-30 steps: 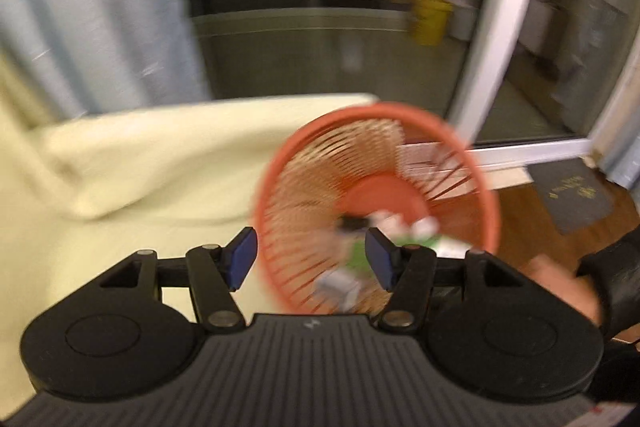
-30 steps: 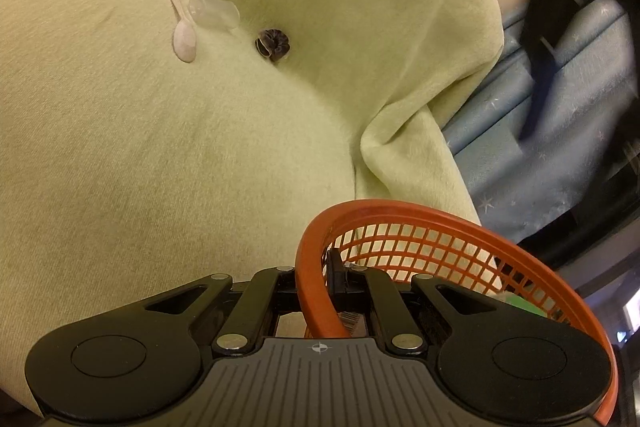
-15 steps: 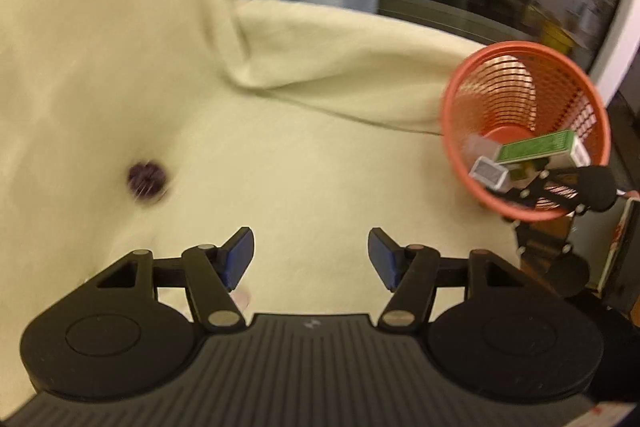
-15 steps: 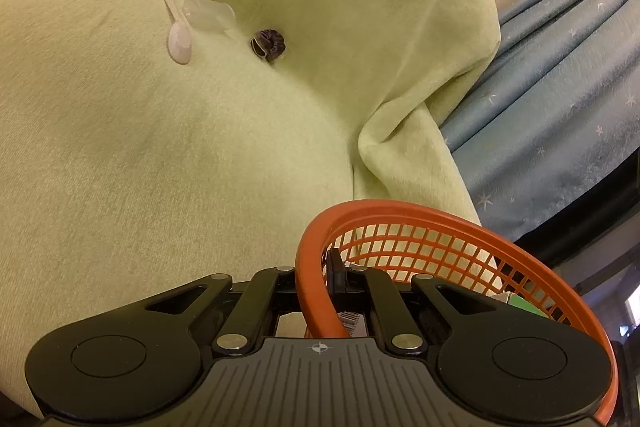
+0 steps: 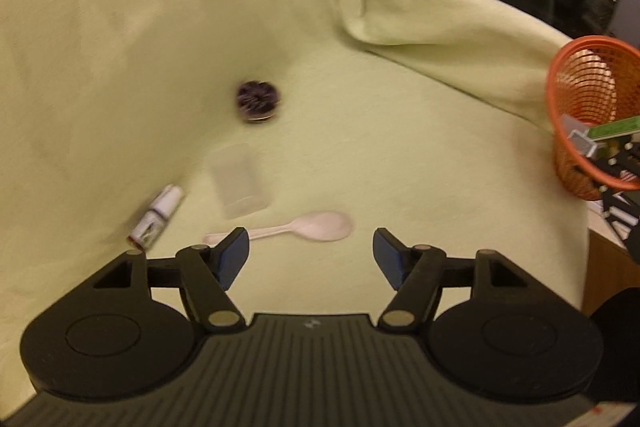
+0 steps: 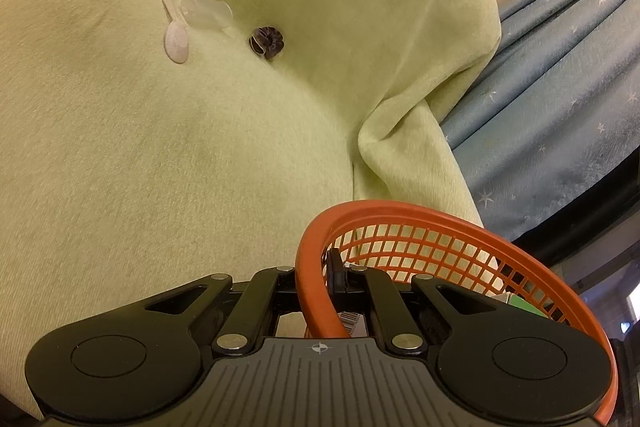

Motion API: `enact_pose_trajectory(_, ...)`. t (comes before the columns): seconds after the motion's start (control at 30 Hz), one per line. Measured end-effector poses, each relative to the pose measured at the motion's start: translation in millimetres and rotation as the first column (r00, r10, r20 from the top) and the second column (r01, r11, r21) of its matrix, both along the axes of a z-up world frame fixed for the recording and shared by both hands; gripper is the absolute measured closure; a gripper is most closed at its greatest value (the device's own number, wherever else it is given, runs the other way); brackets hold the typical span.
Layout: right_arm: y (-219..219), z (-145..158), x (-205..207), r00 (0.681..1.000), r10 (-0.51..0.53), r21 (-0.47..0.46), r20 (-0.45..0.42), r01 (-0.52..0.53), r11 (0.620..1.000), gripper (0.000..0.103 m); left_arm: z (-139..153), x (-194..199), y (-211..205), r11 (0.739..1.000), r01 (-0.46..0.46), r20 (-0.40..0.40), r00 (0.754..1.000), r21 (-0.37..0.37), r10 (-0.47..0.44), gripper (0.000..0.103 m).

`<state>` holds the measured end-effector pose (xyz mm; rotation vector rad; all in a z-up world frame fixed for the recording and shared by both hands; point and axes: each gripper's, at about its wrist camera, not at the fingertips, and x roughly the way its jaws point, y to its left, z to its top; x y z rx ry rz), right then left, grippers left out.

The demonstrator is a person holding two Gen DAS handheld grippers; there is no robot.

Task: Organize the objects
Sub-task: 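Move the left tool back to the pink-white spoon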

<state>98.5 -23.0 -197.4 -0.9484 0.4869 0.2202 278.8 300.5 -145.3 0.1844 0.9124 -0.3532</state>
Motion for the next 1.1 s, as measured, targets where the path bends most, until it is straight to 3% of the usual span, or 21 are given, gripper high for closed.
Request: enact_pose_trajectory(1.1, -0.6, 1.1, 1.6, 1.0, 0.0, -0.002, -0.004, 0.0, 1.0, 0.101, -41.2, 3.7, 70.7, 0.985, -0.134, -0.044, 0.989, 0.109, 0.139, 0.03)
